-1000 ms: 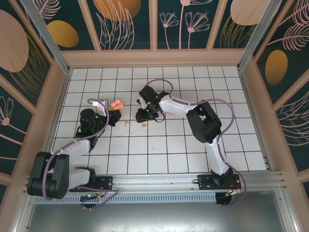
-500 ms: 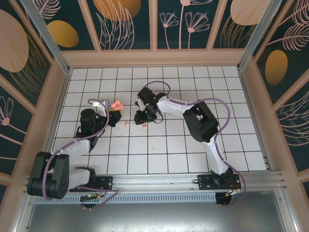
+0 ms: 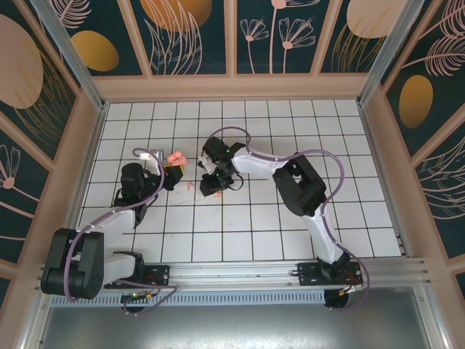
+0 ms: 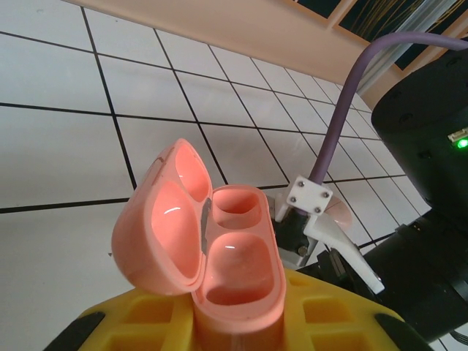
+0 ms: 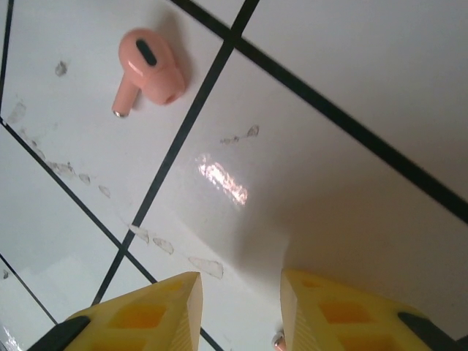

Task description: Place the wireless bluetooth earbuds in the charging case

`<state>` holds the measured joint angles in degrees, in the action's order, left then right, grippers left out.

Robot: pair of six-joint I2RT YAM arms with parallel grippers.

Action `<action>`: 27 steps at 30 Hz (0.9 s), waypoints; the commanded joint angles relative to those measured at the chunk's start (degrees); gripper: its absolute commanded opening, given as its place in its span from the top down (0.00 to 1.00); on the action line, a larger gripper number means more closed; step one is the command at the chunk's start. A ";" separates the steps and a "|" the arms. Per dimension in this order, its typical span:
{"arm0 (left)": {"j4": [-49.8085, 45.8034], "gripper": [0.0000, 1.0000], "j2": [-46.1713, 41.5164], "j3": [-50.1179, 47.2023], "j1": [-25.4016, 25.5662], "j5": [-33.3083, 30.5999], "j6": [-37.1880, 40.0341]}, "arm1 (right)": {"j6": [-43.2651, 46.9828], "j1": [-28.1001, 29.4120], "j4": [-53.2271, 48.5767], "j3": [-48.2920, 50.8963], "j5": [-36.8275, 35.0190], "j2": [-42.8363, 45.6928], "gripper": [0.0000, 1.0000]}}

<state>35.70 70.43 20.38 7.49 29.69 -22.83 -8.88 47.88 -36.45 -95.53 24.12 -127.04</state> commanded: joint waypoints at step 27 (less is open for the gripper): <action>-0.59 0.78 -1.34 1.59 -0.41 1.51 0.24 | -21.83 0.64 5.62 18.06 -7.76 14.54 0.57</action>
<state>35.07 70.35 20.69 7.49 29.95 -22.81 -28.91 48.75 -33.87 -77.32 17.56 -111.81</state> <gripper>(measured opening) 0.219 0.428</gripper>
